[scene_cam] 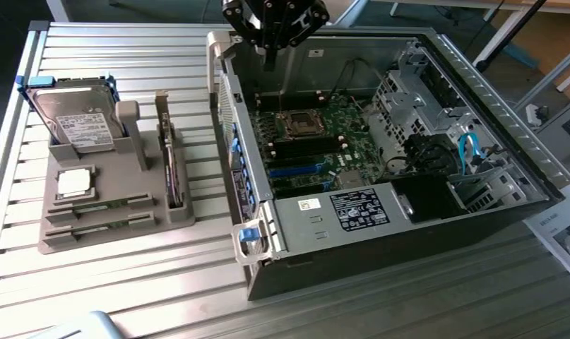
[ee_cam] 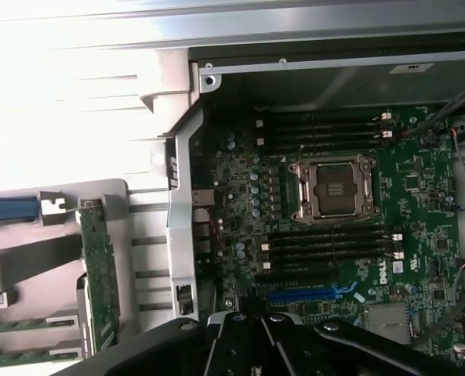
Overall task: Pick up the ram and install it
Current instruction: 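Reach for the ram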
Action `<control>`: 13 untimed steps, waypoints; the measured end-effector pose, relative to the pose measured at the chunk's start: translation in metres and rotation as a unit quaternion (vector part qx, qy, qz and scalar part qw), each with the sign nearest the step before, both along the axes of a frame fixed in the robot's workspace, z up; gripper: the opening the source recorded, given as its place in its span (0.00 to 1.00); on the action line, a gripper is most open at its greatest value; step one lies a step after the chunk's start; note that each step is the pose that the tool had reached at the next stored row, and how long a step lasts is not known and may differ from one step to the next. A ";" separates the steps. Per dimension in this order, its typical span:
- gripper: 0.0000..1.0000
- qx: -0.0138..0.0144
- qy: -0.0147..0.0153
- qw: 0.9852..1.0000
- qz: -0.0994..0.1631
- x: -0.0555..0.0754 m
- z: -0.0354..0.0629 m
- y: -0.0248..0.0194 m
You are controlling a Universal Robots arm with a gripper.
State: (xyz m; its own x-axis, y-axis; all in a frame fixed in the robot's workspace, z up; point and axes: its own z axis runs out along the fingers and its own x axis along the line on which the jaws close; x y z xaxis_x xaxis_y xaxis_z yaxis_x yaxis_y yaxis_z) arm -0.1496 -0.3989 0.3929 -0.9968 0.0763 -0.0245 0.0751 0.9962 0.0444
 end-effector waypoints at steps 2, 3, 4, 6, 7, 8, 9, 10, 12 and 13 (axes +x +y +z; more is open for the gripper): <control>0.10 0.000 0.000 1.000 0.000 -0.005 -0.0001 0.0000; 0.10 0.000 0.000 1.000 0.000 -0.008 -0.0001 0.0000; 0.10 0.000 0.000 1.000 0.000 -0.010 -0.0001 0.0000; 0.10 0.000 0.000 1.000 0.000 -0.012 -0.0002 0.0000; 0.10 0.000 0.000 1.000 0.000 -0.014 -0.0002 0.0000; 0.10 0.000 0.000 1.000 0.000 -0.016 -0.0002 0.0000; 0.10 0.000 0.000 1.000 0.000 -0.018 -0.0002 0.0000; 0.10 0.000 0.000 1.000 0.000 -0.019 -0.0003 0.0000; 0.10 0.000 0.000 1.000 0.000 -0.024 -0.0003 0.0000; 0.10 0.000 0.000 1.000 0.000 -0.026 -0.0003 0.0000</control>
State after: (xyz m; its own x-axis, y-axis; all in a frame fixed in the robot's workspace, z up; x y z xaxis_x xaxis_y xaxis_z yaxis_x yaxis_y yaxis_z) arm -0.1757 -0.3989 0.3926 -0.9968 0.0762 -0.0245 0.0751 0.9962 0.0444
